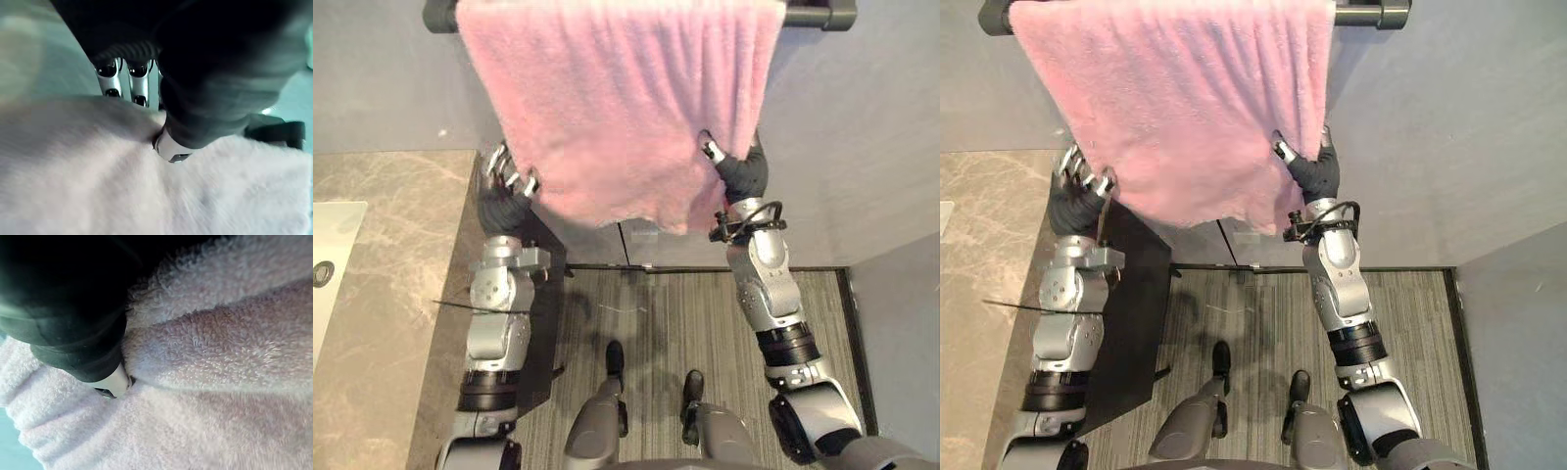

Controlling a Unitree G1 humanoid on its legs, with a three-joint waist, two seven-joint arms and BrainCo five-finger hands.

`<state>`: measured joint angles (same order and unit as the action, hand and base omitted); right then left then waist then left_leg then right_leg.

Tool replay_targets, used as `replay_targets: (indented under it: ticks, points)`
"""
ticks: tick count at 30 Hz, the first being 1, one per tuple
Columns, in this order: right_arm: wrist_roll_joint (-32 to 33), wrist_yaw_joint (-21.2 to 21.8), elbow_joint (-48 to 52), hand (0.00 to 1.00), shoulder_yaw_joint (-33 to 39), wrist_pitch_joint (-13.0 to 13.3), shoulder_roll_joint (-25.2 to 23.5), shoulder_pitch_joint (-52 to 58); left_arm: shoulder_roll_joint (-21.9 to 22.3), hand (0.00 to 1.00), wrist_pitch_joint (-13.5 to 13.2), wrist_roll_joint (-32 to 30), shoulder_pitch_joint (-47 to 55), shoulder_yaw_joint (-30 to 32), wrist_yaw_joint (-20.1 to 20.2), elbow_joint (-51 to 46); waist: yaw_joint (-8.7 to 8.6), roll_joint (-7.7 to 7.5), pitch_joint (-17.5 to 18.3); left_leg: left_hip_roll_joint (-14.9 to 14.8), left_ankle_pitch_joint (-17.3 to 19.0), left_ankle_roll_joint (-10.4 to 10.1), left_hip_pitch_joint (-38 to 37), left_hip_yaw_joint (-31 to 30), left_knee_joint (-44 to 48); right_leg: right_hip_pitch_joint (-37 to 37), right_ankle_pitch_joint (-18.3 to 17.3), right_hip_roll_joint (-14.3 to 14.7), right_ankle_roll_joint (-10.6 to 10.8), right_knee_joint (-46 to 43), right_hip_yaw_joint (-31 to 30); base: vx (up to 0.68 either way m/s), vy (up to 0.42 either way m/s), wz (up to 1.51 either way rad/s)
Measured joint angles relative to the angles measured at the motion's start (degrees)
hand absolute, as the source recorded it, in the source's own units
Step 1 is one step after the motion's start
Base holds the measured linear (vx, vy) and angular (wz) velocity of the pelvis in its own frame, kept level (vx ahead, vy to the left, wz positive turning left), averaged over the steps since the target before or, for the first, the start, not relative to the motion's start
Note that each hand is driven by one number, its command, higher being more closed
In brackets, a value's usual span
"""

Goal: Organize washtable

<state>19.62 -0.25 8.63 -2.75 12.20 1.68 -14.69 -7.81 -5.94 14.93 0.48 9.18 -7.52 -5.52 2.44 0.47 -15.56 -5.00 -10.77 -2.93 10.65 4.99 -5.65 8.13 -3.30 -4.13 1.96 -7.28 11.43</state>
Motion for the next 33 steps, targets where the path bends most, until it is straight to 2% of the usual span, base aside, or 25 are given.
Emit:
replay_targets:
  ticks: [3, 6, 7, 9, 10, 13, 16, 19, 22, 25, 27, 30, 33]
  points:
    - [0.1, 3.3, 1.0, 0.00, -0.9, -0.3, -0.1, 11.3, 1.5, 0.00, 1.3, -2.9, 8.7, -0.1, 2.1, -3.9, 0.07, -0.46, 0.3, 0.1, 0.3, 0.1, 0.5, 0.2, 0.1, 0.3, 0.1, 0.0, 0.1, 0.6, -0.2, 0.06, 0.005, -0.02]
    - [1.9, 7.5, -1.0, 0.00, -3.2, -4.2, 0.1, 28.1, 3.0, 0.00, 1.3, -3.8, 18.8, -0.2, 5.9, -9.9, 0.04, -0.33, 0.2, 0.0, 0.8, 0.2, 1.0, 1.3, 0.2, 1.2, 0.1, 0.0, 0.2, 0.7, -1.2, 0.05, 0.004, -0.18]
    - [3.0, 9.3, -1.0, 0.00, -4.5, -4.7, 1.2, 33.6, 3.3, 0.00, 1.3, -3.6, 22.5, -1.0, 7.3, -11.6, -0.26, -0.29, 0.2, 0.0, 1.2, -0.2, 0.7, 1.7, 0.2, 1.1, 0.2, 0.0, 0.3, 0.9, -1.5, 0.06, -0.001, -0.23]
    - [3.4, 12.1, -1.0, 0.00, -6.1, -5.1, 3.0, 39.0, 3.2, 0.00, 1.2, -1.9, 27.0, -3.6, 9.8, -12.9, -0.70, -0.20, 0.3, -0.1, 1.5, -0.2, 0.3, 2.4, 0.2, 1.0, 0.2, 0.1, 0.3, 1.0, -2.2, 0.04, -0.007, -0.17]
    - [3.4, 13.8, -1.0, 0.00, -7.4, -5.5, 4.5, 41.2, 3.1, 0.00, 1.2, -0.4, 29.6, -5.9, 11.6, -13.3, -1.64, -0.16, 0.3, -0.2, 1.6, -0.3, 0.1, 2.4, 0.2, 0.6, 0.2, 0.1, 0.3, 1.2, -2.1, 0.03, -0.007, -0.08]
    - [2.3, 17.0, -1.0, 0.00, -9.5, -6.1, 7.6, 42.8, 0.9, 0.00, 1.7, 4.9, 33.5, -12.3, 16.2, -13.4, -1.77, -0.07, 0.5, -0.2, 2.2, -0.2, -1.3, 2.8, 0.2, -0.7, 0.1, 0.1, 0.4, 1.7, -2.2, 0.03, -0.003, -0.04]
    - [2.3, 19.3, -1.0, 0.00, -12.2, -6.3, 11.5, 42.6, -5.5, 0.00, 2.3, 11.4, 35.0, -19.9, 19.4, -13.4, -1.70, 0.46, 1.9, -0.1, 2.8, 0.0, -1.5, 2.9, 0.2, -1.1, 0.1, 0.1, 0.5, 2.0, -2.1, 0.03, 0.002, -0.01]
    - [2.5, 20.3, -0.1, 0.00, -17.4, -6.5, 16.8, 38.5, -14.1, 0.00, 3.4, 18.5, 34.5, -28.3, 21.6, -16.0, -1.89, 0.59, 3.3, 0.1, 3.2, 0.0, -3.2, 2.9, 0.2, -3.0, -0.1, -0.1, 0.8, 2.5, -2.0, 0.04, 0.005, 0.02]
    - [6.1, 20.2, 4.3, 0.00, -21.7, -6.3, 19.3, 32.5, -19.5, 0.00, 3.4, 24.3, 32.9, -31.4, 22.4, -21.2, -1.91, 0.70, 4.9, 0.1, 3.2, 0.0, -3.4, 2.9, 0.2, -3.3, -0.2, -0.1, 1.0, 2.6, -1.9, 0.03, 0.002, 0.01]
    - [12.8, 19.4, 9.4, 0.00, -24.1, -5.1, 19.3, 24.6, -20.8, 0.00, 2.5, 28.4, 27.8, -30.8, 22.2, -23.6, -1.68, 0.93, 5.9, 0.2, 3.0, 0.2, -3.8, 2.5, 0.1, -4.0, -0.2, -0.2, 1.0, 2.7, -1.4, 0.02, 0.004, 0.07]
    - [15.3, 18.0, 9.9, 0.00, -25.3, -3.2, 17.8, 18.8, -20.4, 0.00, 0.6, 29.7, 23.9, -30.3, 21.6, -24.2, -1.63, 0.86, 6.3, 0.3, 3.0, 0.2, -4.3, 2.2, 0.1, -4.6, -0.2, -0.2, 1.0, 2.7, -1.1, 0.00, 0.010, 0.08]
    - [16.3, 14.8, 8.9, 0.00, -26.1, -0.8, 15.1, 8.7, -18.7, 0.00, -2.0, 30.0, 16.7, -26.8, 18.6, -25.3, -1.51, 0.87, 6.7, 0.3, 3.0, 0.2, -4.3, 1.9, -0.2, -4.7, -0.2, -0.2, 1.0, 2.7, -0.9, -0.03, 0.010, 0.04]
    - [15.9, 11.8, 3.1, 0.00, -26.2, 1.8, 11.5, -0.3, -15.8, 0.00, -3.6, 29.5, 9.7, -23.8, 15.5, -24.0, -1.35, 1.03, 7.0, 0.1, 2.6, -0.2, -3.1, 1.7, -0.1, -3.4, 0.1, -0.1, 0.7, 2.4, -0.8, -0.01, 0.001, 0.01]
